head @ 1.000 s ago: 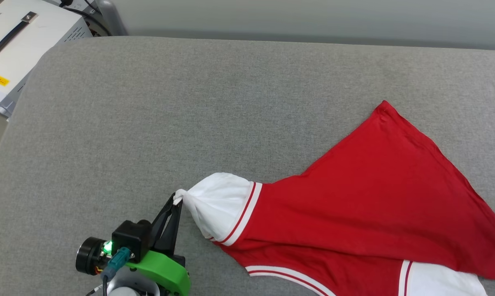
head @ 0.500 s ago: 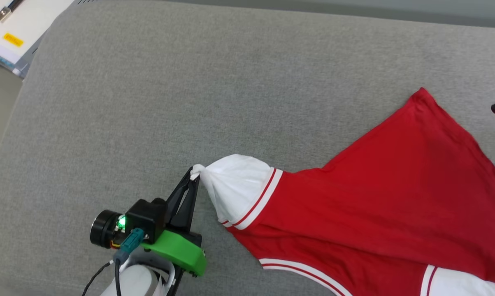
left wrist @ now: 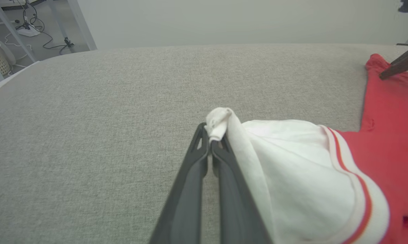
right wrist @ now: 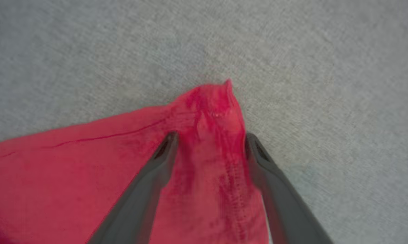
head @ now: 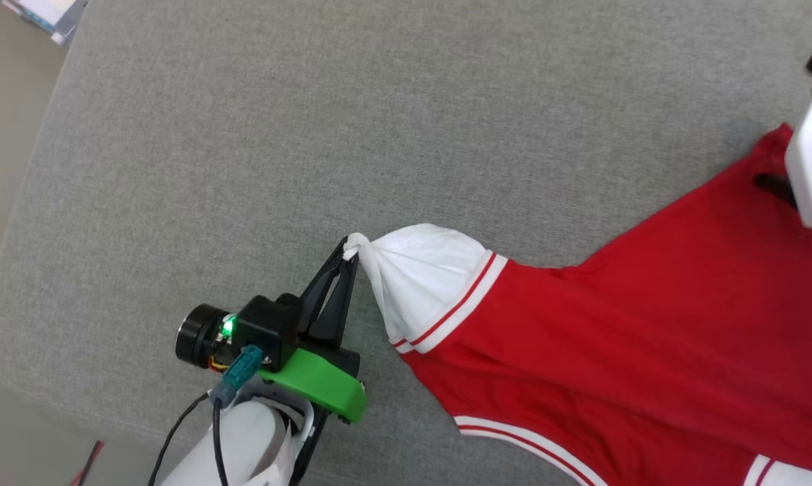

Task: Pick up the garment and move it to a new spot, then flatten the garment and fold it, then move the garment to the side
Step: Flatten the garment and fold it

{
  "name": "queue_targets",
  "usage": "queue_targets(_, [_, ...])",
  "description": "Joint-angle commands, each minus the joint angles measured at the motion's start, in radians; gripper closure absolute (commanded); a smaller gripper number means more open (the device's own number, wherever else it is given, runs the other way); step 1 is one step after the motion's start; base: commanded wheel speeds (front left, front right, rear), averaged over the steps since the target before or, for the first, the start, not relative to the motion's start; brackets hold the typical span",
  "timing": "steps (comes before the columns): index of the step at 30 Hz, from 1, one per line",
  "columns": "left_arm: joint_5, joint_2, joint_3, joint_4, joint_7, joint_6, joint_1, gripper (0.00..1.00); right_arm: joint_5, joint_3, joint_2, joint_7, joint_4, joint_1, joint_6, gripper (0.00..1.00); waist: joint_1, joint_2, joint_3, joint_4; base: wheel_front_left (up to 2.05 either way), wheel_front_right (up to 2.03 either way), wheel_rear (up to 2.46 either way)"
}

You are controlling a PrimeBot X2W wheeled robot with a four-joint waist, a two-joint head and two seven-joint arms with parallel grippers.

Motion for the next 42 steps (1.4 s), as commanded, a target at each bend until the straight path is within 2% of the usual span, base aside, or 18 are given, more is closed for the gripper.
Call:
queue_targets(1, [0.006, -0.009, 0.000, 0.003, -0.011, -0.006, -0.020, 1.00, -0.004, 0.025, 0.001, -0.011, 0.022, -0.003, -0.001, 0.00, 0.0000, 0.0036, 0.026, 0.025, 0.00, 0.00, 0.00])
queue_targets(7, [0.012, -0.022, 0.006, 0.021, -0.013, -0.012, -0.021, 1.00, 0.052, 0.134, -0.006, -0.007, 0.076, 0.035, -0.001, 0.00, 0.0000, 0.0036, 0.022, 0.020, 0.00, 0.00, 0.00])
queue_targets(8, [0.012, -0.023, 0.009, 0.023, -0.013, -0.012, -0.020, 1.00, 0.062, 0.144, -0.008, -0.016, 0.079, 0.033, -0.001, 0.68, 0.0000, 0.0036, 0.019, 0.015, 0.00, 0.00, 0.00])
queue_targets(9, [0.012, -0.023, 0.010, 0.025, -0.013, -0.013, -0.019, 1.00, 0.068, 0.150, -0.011, -0.027, 0.080, 0.028, -0.001, 1.00, 0.0000, 0.0036, 0.016, 0.013, 0.00, 0.00, 0.00])
queue_targets(18, [0.014, -0.016, 0.023, 0.049, -0.014, -0.022, 0.004, 1.00, 0.111, 0.163, -0.034, -0.249, 0.087, -0.023, -0.001, 1.00, 0.0000, 0.0036, -0.073, -0.024, 0.00, 0.00, 0.00])
queue_targets(30, [0.015, 0.044, 0.083, 0.015, -0.012, -0.012, -0.006, 1.00, 0.170, 0.180, -0.108, -0.550, -0.024, 0.038, -0.001, 1.00, 0.0000, 0.0036, -0.242, -0.091, 0.00, 0.00, 0.00])
queue_targets(37, [0.022, 0.097, 0.136, -0.021, 0.018, -0.024, -0.144, 1.00, 0.146, 0.105, -0.127, -0.690, -0.129, 0.066, -0.001, 1.00, 0.0000, 0.0036, -0.273, -0.137, 0.00, 0.00, 0.00])
queue_targets(39, [0.025, 0.111, 0.147, -0.029, 0.030, -0.033, -0.193, 1.00, 0.130, 0.077, -0.121, -0.705, -0.149, 0.066, -0.001, 1.00, 0.0000, 0.0036, -0.268, -0.149, 0.00, 0.00, 0.00])
queue_targets(40, [0.036, 0.136, 0.159, -0.034, 0.056, -0.055, -0.290, 1.00, 0.095, 0.021, -0.101, -0.723, -0.177, 0.051, -0.001, 1.00, 0.0000, 0.0036, -0.245, -0.166, 0.00, 0.00, 0.00])
queue_targets(42, [0.052, 0.143, 0.157, -0.043, 0.078, -0.065, -0.356, 1.00, 0.065, -0.007, -0.085, -0.724, -0.190, 0.032, -0.001, 1.00, 0.0000, 0.0036, -0.224, -0.175, 0.00, 0.00, 0.00])
